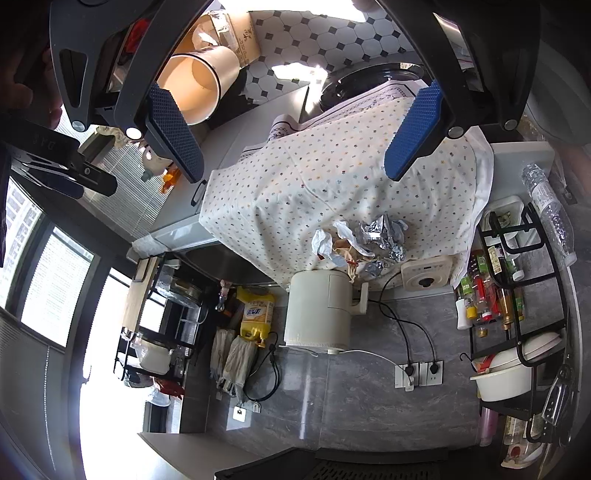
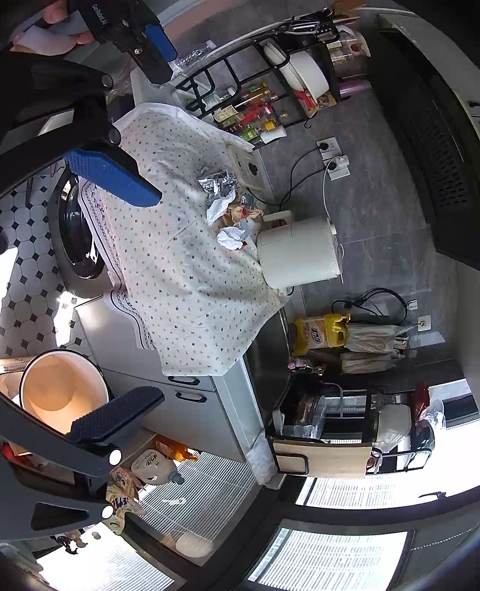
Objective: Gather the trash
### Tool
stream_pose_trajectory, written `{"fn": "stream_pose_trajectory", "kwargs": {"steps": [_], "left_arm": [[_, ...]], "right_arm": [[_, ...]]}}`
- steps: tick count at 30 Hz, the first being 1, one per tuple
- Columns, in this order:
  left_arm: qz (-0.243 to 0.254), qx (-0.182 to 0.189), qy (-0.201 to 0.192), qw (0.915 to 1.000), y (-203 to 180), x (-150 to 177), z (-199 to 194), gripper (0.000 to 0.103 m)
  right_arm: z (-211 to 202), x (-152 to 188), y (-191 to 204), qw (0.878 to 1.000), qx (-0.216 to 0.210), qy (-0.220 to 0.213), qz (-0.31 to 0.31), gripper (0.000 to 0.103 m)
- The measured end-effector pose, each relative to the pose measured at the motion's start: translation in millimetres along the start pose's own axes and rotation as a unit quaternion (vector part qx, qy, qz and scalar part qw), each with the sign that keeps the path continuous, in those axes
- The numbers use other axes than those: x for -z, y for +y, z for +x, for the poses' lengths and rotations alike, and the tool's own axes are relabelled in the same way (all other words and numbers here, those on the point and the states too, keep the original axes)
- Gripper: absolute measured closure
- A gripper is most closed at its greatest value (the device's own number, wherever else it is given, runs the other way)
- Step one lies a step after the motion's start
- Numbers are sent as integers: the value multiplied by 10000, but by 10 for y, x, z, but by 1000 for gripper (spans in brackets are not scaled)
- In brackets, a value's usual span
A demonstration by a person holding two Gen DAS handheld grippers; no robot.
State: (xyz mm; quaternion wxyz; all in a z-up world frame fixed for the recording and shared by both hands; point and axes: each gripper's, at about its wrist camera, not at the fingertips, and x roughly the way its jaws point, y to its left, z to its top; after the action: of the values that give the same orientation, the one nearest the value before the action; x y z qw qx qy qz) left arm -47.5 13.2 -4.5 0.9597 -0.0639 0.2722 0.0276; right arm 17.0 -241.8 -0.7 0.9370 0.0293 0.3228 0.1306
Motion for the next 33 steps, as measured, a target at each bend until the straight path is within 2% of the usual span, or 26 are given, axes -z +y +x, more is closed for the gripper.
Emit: {"fn": "stream_pose_trajectory", "kwargs": {"steps": [13,20,24,29,31,33], "left_arm": [[-198,-476,-1,9987,344,-20,-39,6],[-464,-644,98,9968,708,-64,220,6],[-633,-592,171,9961,938,-123,530,7],[-925,-351,267,9947,1208,-294,984,22],[-938,-183,281,9950,1295,-387,1164,33],[-850,-95,297,9959,1362,-471,1342,35]], "right_arm": [[233,-8,143,9994,-297,162,4,8],[549,-93,360,9985,-421,343,-100,8],[800,-187,466,9980,-433,441,-153,8],[1174,-413,612,9971,-420,527,-360,15],[1348,-535,663,9969,-433,569,-331,18],[1518,-654,717,9972,-406,549,-321,19]]}}
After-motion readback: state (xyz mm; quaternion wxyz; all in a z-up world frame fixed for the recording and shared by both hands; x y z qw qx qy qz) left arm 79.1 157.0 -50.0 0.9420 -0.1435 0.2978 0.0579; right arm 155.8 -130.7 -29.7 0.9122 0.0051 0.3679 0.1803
